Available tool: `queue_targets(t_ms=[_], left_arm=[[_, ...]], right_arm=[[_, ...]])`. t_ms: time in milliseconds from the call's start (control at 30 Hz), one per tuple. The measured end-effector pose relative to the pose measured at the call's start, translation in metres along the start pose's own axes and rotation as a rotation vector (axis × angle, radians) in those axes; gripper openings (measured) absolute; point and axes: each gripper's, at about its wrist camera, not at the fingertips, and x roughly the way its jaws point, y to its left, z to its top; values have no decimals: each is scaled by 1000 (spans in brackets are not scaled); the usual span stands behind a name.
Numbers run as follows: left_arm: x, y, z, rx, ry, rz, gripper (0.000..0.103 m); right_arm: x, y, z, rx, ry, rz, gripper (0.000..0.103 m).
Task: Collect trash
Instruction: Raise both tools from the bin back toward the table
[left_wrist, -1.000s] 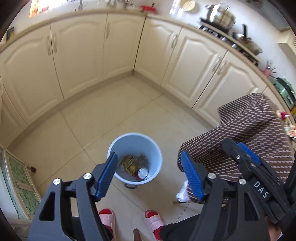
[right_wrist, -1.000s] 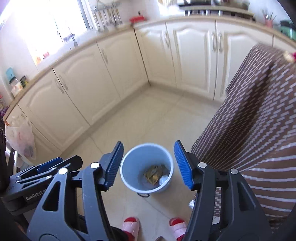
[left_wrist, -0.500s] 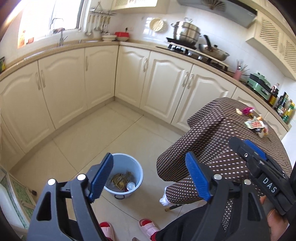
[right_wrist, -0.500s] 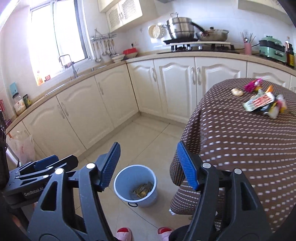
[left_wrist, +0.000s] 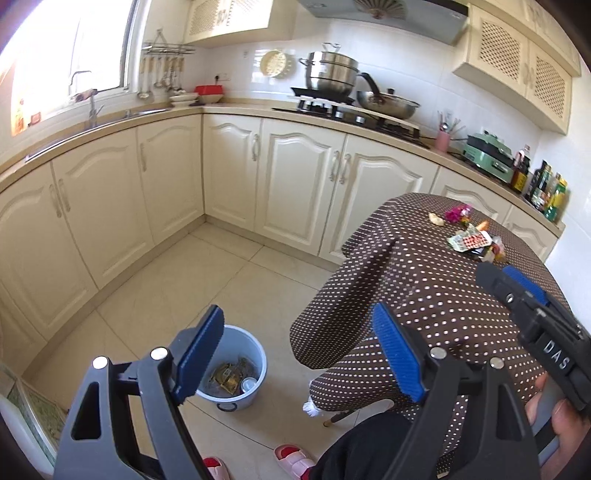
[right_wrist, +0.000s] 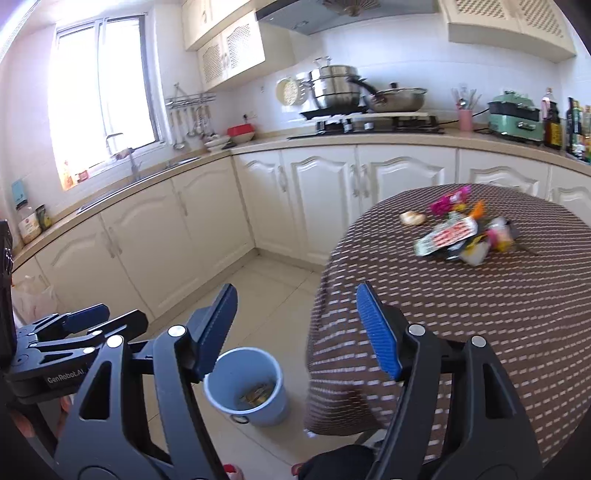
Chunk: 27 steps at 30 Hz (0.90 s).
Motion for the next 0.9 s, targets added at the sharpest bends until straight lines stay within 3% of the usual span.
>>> queue_targets(t_ms=[200,467,767,900], left_arm=[[16,-37,9,64,29,-47,81],[40,-89,22,114,56,-154,81],[79,-163,39,208,84,-246,81],[98,-188,46,258,99,-229,81]], right_arm=[[-20,-44,13,-34,-55,-141,68],[-55,-122,27,17,-92,-301,70],[-56,-187,24,78,-21,-386,71],[-38,-207,28,90,36,-383,71]])
